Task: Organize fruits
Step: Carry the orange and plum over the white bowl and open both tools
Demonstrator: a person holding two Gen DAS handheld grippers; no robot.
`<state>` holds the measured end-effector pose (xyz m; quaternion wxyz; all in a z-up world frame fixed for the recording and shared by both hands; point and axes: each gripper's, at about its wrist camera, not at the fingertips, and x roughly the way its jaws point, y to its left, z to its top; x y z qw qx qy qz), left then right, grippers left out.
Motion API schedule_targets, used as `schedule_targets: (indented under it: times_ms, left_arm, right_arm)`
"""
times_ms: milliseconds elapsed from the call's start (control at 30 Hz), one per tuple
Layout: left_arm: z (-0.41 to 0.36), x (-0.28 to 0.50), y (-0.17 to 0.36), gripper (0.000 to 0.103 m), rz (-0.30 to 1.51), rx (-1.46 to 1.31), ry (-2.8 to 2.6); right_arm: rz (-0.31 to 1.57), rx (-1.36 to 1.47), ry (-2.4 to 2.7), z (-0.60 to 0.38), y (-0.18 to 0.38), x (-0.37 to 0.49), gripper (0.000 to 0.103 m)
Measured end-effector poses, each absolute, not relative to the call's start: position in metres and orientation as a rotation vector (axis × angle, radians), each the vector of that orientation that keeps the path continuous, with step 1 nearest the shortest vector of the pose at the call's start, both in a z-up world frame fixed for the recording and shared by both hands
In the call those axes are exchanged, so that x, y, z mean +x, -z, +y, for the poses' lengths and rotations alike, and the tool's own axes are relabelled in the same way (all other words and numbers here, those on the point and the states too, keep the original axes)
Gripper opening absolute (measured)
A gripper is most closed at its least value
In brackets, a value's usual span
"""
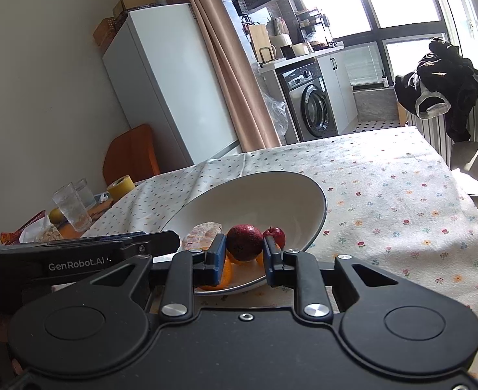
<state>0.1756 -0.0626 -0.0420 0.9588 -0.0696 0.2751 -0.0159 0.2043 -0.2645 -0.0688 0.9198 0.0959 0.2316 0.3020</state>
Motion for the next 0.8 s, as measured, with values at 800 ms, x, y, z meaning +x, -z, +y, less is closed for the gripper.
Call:
schedule_targets:
  times_ms: [800]
  left_arm:
    - [-0.015, 0.121, 0.042, 0.079, 0.556, -0.186, -0.102]
  right_arm:
    - [0.47, 0.108, -0.64, -0.23, 0.051, 0.183, 0.055]
